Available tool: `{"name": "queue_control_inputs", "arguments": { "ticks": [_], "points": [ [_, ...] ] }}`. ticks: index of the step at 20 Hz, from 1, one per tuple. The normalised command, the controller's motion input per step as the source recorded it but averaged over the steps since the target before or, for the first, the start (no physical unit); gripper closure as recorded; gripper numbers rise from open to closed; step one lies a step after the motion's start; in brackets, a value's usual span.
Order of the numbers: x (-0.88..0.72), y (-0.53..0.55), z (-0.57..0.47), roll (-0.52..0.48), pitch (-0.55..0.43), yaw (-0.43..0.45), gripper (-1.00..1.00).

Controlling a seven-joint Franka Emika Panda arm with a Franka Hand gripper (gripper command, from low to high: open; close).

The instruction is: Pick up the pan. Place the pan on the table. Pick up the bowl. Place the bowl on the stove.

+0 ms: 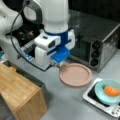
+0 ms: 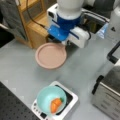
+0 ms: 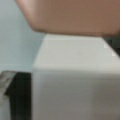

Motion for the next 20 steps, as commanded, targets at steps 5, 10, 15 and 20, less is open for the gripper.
{"name": "queue_control_inputs", "arguments": {
  "ticks": [5,10,15,20],
  "points": [
    [0.31,-0.28,0.42,0.244,0.122,-0.077,1.00],
    [0.37,-0.52,0.39,0.239,0.154,-0.040,1.00],
    [0.42,-0.50,0.25,0.210,0.174,0.055,1.00],
    [0.49,-0.37,0.20,0.153,0.185,0.076,1.00]
  ]
}}
